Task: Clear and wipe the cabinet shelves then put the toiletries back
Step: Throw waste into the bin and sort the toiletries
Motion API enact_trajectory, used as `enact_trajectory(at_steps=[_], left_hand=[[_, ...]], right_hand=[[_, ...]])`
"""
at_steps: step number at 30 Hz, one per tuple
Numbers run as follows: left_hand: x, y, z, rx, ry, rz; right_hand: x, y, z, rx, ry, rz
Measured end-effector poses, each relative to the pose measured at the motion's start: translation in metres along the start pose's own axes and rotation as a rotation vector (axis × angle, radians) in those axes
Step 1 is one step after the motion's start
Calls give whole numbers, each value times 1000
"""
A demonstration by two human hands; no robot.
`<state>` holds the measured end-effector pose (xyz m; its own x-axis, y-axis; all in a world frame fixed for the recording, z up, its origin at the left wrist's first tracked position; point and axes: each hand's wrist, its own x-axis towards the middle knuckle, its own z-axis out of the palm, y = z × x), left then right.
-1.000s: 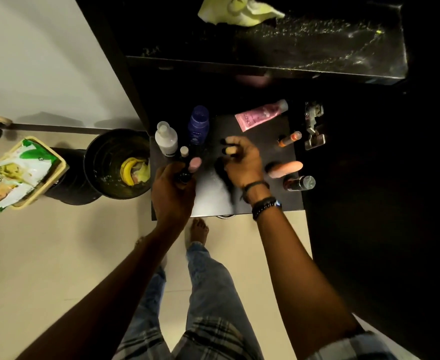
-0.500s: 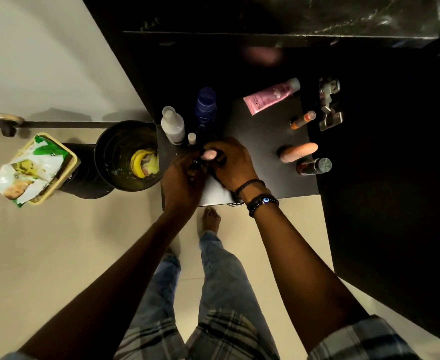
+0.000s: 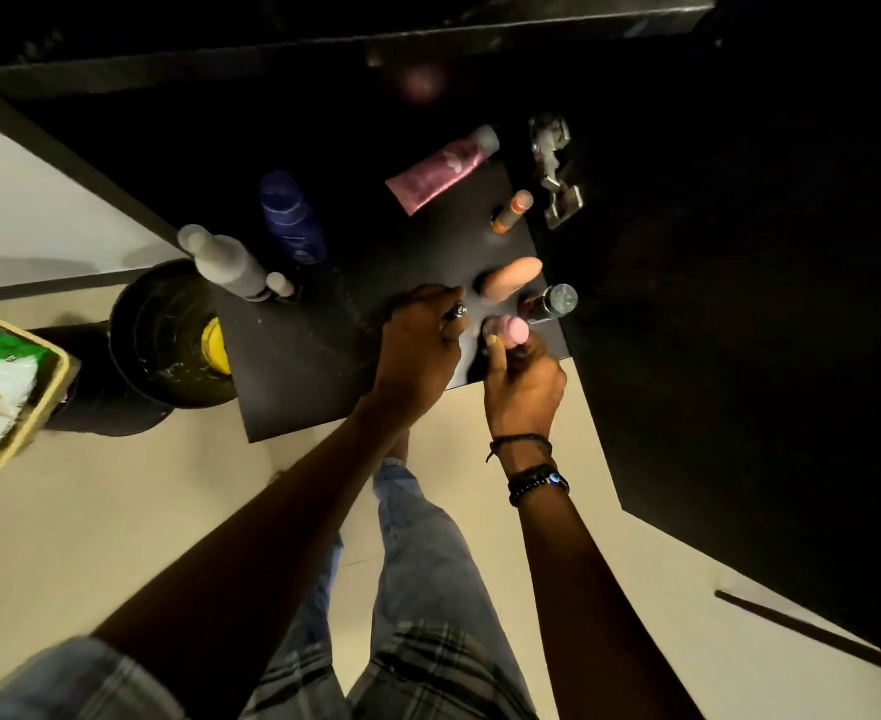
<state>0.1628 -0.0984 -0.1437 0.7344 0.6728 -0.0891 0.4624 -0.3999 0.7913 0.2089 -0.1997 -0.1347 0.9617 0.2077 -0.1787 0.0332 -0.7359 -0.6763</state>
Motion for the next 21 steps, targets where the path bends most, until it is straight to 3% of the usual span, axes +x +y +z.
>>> enact_trajectory(at_steps=[14, 21], left_hand=[[3, 5, 9, -46, 11, 61], [-27, 2, -41, -190, 91, -203]], right_hand=[[3, 4, 0, 0, -49, 61], [-35, -12, -2, 45, -78, 32]])
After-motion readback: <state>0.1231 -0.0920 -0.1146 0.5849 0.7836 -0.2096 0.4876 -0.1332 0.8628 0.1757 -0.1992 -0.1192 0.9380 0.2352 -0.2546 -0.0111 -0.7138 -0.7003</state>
